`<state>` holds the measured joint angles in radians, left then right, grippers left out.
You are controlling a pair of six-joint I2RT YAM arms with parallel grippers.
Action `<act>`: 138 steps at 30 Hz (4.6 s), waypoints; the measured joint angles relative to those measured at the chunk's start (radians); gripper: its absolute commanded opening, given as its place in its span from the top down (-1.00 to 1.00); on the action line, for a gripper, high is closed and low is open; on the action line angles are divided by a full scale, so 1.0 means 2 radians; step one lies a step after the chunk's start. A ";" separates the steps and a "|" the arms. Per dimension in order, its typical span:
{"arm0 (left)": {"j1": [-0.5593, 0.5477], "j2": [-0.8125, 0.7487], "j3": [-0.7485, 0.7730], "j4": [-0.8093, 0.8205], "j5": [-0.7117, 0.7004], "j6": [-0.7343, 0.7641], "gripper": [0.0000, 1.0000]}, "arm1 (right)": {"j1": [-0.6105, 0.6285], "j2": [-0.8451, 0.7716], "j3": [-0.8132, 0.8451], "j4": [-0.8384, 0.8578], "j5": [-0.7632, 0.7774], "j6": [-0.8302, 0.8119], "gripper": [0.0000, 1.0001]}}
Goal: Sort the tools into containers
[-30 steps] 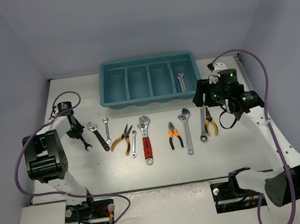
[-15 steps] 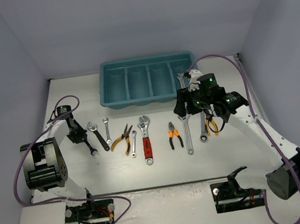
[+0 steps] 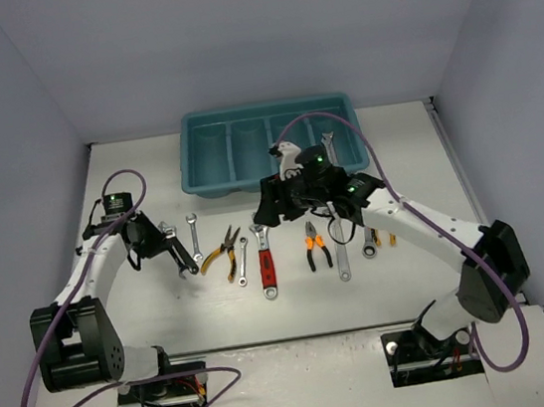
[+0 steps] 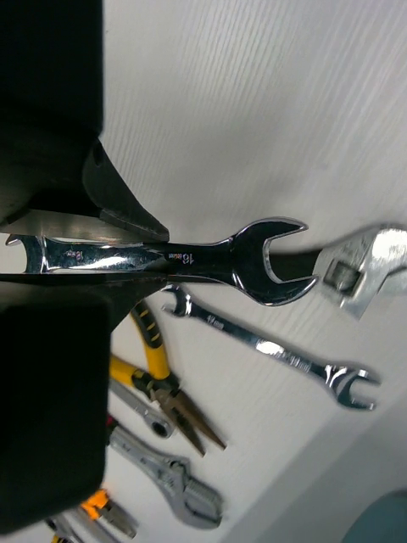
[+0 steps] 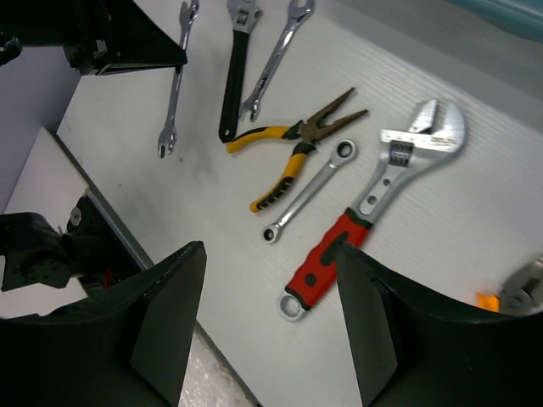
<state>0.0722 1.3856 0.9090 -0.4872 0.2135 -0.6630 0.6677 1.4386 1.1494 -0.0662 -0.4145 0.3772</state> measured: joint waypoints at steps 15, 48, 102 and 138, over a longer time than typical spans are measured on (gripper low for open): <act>-0.108 -0.140 0.003 -0.002 0.011 -0.080 1.00 | 0.105 0.131 0.070 0.116 0.004 0.047 -0.17; -0.140 -0.176 0.008 -0.004 0.008 -0.116 1.00 | 0.131 0.228 0.140 0.149 0.001 0.067 0.48; -0.162 -0.174 0.037 -0.134 -0.119 0.000 -0.51 | -0.231 0.442 0.352 0.003 0.194 -0.151 0.25; -0.164 0.248 0.204 -0.086 -0.138 0.077 0.24 | -0.228 -0.165 -0.063 -0.027 0.149 -0.066 -0.09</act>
<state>-0.2553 1.8809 1.3160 -0.6601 -0.0615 -0.5081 0.2111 1.1089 1.0230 -0.1197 -0.1167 0.2444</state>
